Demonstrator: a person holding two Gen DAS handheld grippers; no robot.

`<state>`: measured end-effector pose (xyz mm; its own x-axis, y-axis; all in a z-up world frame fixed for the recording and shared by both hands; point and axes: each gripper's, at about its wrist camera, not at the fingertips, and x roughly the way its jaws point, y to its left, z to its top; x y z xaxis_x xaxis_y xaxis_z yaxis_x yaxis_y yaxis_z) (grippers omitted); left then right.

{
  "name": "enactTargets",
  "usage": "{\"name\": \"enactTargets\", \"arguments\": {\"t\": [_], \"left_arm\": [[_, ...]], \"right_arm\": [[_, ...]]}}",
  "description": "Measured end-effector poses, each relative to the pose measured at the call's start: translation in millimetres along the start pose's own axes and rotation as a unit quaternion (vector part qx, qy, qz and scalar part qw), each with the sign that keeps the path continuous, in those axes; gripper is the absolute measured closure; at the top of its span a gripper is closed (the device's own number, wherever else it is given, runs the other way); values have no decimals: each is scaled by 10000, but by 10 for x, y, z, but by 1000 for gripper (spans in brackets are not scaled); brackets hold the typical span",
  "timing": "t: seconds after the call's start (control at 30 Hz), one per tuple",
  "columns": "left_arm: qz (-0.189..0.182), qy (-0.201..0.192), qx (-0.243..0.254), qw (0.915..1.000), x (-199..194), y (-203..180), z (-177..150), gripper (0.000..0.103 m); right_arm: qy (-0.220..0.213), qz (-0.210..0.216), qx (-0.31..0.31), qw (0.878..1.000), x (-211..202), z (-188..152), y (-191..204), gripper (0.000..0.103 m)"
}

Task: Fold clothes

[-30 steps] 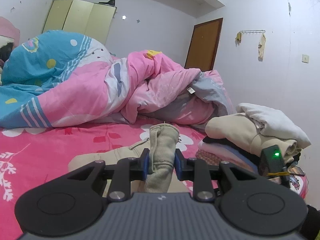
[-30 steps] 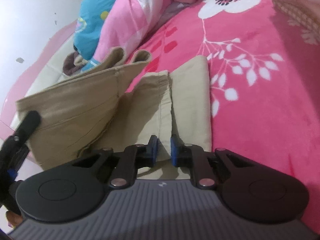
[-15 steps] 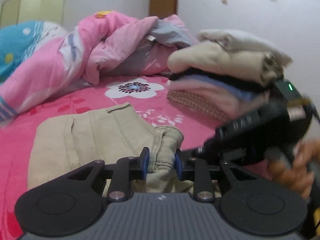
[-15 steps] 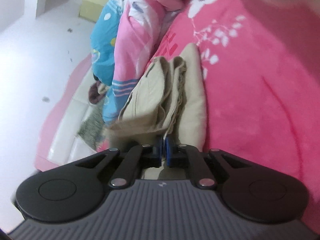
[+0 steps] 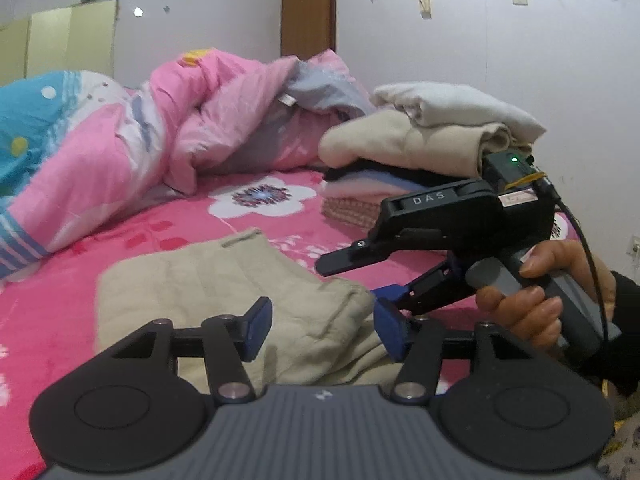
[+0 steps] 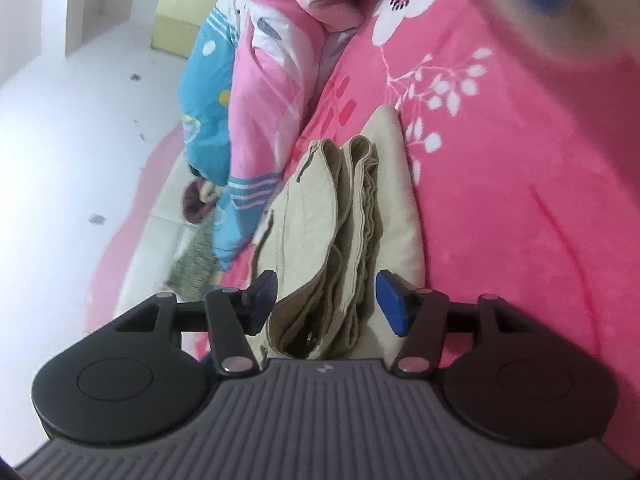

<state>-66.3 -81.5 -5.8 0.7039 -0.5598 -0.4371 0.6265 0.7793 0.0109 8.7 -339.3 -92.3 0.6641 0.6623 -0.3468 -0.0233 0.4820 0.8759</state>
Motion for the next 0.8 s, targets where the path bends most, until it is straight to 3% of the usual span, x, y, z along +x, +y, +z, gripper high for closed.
{"name": "enactTargets", "arguments": {"t": [0.13, 0.23, 0.4, 0.47, 0.5, 0.53, 0.57, 0.63, 0.8], "left_arm": [[432, -206, -272, 9985, -211, 275, -75, 46], [905, -308, -805, 9922, -305, 580, -198, 46], [1416, 20, -1611, 9767, -223, 1077, -401, 48], [1330, 165, -1870, 9732, -135, 1193, -439, 49], [1252, 206, -2022, 9711, -93, 1241, -454, 55], [1128, 192, -2174, 9694, -67, 1265, -456, 59], [1003, 178, -2325, 9673, -41, 1288, -458, 64], [807, 121, -2418, 9669, -19, 1272, -429, 67], [469, -25, -1750, 9835, 67, 968, -248, 63]], "right_arm": [[125, -255, -247, 9993, 122, 47, 143, 44], [265, -527, -566, 9966, 239, 86, 256, 43], [526, -725, -608, 9941, 468, 163, 227, 43], [674, -583, -560, 9944, 559, 191, 197, 49], [723, -538, -548, 9944, 590, 199, 189, 54], [735, -529, -554, 9943, 600, 200, 192, 75], [730, -520, -557, 9944, 601, 200, 198, 80], [604, -533, -779, 9937, 547, 177, 302, 86], [138, -563, -1485, 9872, 265, 194, 595, 87]]}}
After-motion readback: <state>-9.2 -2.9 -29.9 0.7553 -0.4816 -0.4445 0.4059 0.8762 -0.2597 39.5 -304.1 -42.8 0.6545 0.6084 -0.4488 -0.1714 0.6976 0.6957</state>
